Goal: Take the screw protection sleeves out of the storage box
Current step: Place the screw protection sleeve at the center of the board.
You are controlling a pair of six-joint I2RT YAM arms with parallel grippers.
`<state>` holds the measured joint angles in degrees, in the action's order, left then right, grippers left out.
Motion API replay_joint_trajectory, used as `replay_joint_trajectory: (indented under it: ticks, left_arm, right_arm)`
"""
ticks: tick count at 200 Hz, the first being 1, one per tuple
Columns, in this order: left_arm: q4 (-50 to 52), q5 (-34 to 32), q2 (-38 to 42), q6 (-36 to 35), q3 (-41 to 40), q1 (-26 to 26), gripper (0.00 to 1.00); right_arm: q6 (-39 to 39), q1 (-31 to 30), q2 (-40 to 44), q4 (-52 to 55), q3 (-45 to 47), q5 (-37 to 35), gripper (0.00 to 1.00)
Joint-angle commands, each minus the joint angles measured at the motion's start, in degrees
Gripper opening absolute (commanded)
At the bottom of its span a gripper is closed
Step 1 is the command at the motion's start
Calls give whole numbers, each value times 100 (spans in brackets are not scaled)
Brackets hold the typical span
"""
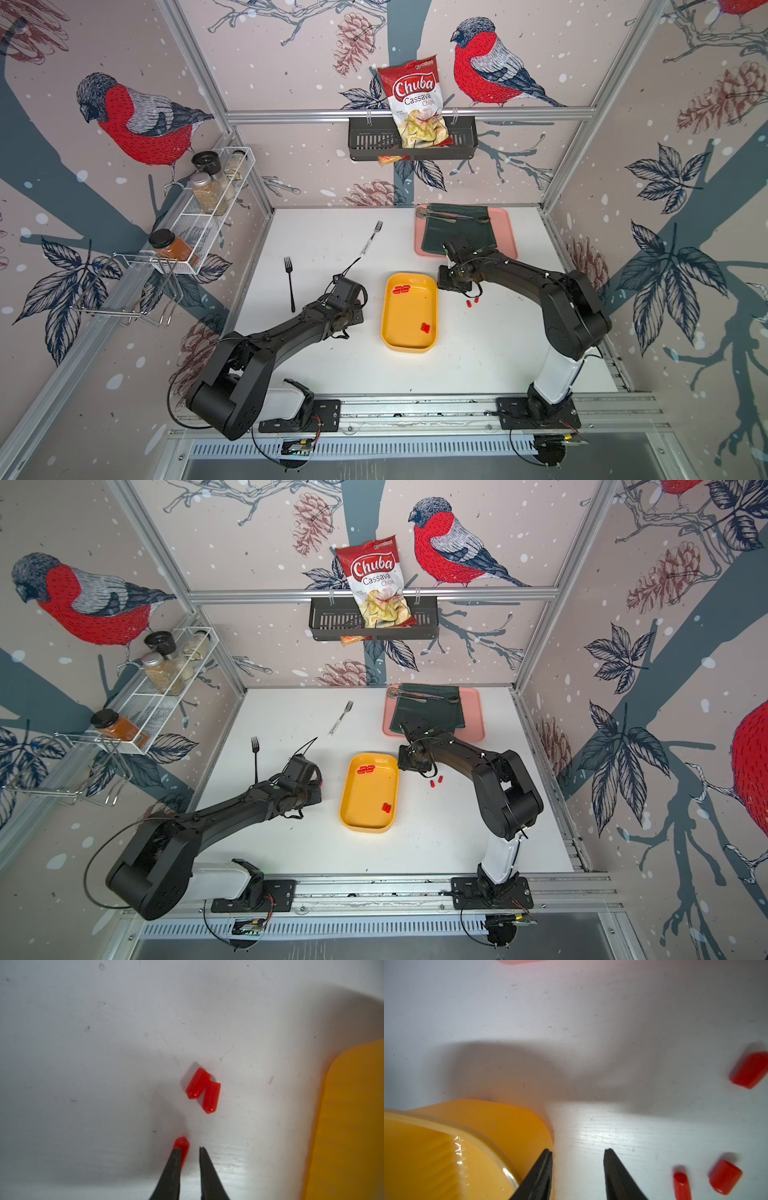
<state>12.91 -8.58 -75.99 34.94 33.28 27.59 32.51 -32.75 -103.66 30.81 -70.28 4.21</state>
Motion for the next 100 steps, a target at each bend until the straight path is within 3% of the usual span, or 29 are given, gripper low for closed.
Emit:
replay_joint_trajectory:
  ticks: [1,53,100]
  left_arm:
    - [135,44,234,26,64,7,24]
    - [335,398,871,105,406,162,32]
    - [251,391,639,-196,1284,905,34]
  right_arm:
    - [-96,-4,3,118,-56,-135,46]
    - [-60,97,121,86,-73,-153,47]
    - [220,257,518,-79,51,-210,50]
